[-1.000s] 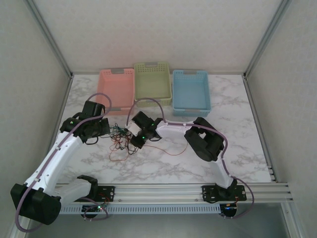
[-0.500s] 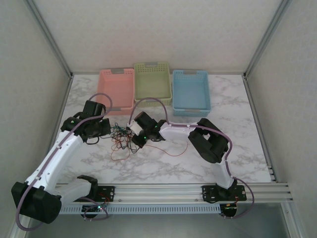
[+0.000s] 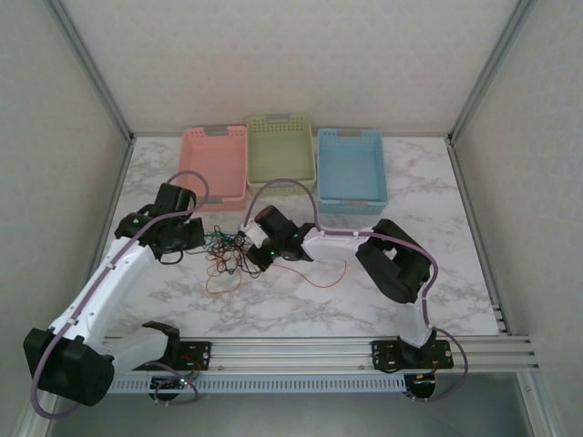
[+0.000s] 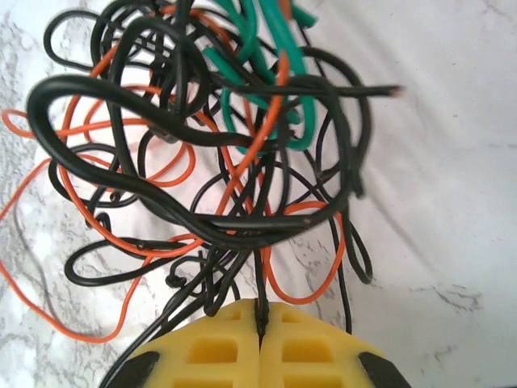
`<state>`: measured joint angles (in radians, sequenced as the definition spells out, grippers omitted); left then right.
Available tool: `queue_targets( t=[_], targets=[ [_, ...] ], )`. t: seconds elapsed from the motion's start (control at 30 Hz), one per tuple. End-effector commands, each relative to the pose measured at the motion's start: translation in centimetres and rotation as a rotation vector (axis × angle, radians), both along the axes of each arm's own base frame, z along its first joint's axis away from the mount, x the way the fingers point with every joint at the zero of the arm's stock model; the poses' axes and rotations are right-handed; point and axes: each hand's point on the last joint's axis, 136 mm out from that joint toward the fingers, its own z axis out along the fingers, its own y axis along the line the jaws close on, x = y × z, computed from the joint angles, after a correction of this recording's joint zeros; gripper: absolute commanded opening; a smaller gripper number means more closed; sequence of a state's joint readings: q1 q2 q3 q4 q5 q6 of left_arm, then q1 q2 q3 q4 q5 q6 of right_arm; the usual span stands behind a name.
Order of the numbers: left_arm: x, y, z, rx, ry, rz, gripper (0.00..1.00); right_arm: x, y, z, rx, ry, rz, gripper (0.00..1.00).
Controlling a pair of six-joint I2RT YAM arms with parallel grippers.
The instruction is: Untangle the cables
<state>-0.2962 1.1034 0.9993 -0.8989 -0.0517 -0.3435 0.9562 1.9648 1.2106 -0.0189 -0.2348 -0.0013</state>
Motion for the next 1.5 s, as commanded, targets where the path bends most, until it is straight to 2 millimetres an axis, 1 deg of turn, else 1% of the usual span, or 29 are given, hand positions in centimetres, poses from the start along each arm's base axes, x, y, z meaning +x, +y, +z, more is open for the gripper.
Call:
queue_targets(
  t=[0.0,0.23,0.5,0.6,0.7,0.8,0.9,0.97,1.03,1.1,1.17,1.23,1.27,1.33,1.37,1.43,1.47],
  targets=[
    [-0.4,1.3,0.5,0.043,-0.023,0.036,0.00,0.5,-0.1,2.8,0.097,-0.015,-0.020,0.00],
    [-0.6,1.2,1.4,0.023,-0.072,0.030,0.00,1.3,-0.3,2.4,0.096,0.021,-0.054,0.00],
    [-0.6,1.0,1.1,0.018,-0.058,0.025,0.00,1.6,-1.1,4.1,0.184,0.084,-0.066,0.00],
    [-0.6,0.8,1.0,0.009,-0.052,0.016,0.00,0.9,-1.5,4.9,0.203,0.123,-0.054,0.00],
    [-0.6,0.4,1.1,-0.008,-0.053,0.003,0.00,-0.7,-2.1,5.9,0.220,0.166,-0.033,0.00],
    [-0.6,-0.6,1.4,-0.058,-0.066,-0.034,0.00,-1.9,-3.3,6.7,0.200,0.193,-0.032,0.00],
    [-0.7,-0.5,1.7,-0.054,-0.080,-0.029,0.00,-2.4,-4.8,7.0,0.159,0.193,-0.064,0.00],
    [-0.7,-0.7,1.7,-0.064,-0.080,-0.039,0.00,-2.5,-5.8,7.4,0.142,0.184,-0.088,0.00],
    [-0.8,-1.2,1.6,-0.081,-0.071,-0.054,0.00,-2.1,-7.0,7.3,0.096,0.168,-0.153,0.00],
    [-0.9,-2.3,1.6,-0.130,-0.065,-0.093,0.00,-1.7,-8.2,7.0,0.032,0.173,-0.210,0.00],
    [-1.1,-3.8,1.6,-0.193,-0.057,-0.150,0.00,-1.4,-9.6,6.6,-0.037,0.175,-0.278,0.00],
    [-1.5,-5.4,1.2,-0.249,-0.028,-0.205,0.00,-0.8,-11.2,6.2,-0.104,0.156,-0.351,0.00],
    [-1.6,-5.9,0.8,-0.250,-0.005,-0.220,0.00,-0.2,-12.1,6.0,-0.140,0.141,-0.406,0.00],
    [-1.6,-5.9,-0.2,-0.222,0.034,-0.219,0.00,0.5,-13.5,5.6,-0.196,0.149,-0.477,0.00],
    [-1.5,-5.8,-0.7,-0.206,0.052,-0.209,0.00,0.4,-13.5,5.4,-0.211,0.165,-0.483,0.00],
    [-1.3,-5.7,-1.3,-0.195,0.079,-0.203,0.00,0.1,-12.6,5.2,-0.199,0.206,-0.456,0.00],
    [-1.2,-5.9,-1.6,-0.197,0.091,-0.204,0.00,0.0,-12.1,5.2,-0.184,0.221,-0.447,0.02]
  ],
)
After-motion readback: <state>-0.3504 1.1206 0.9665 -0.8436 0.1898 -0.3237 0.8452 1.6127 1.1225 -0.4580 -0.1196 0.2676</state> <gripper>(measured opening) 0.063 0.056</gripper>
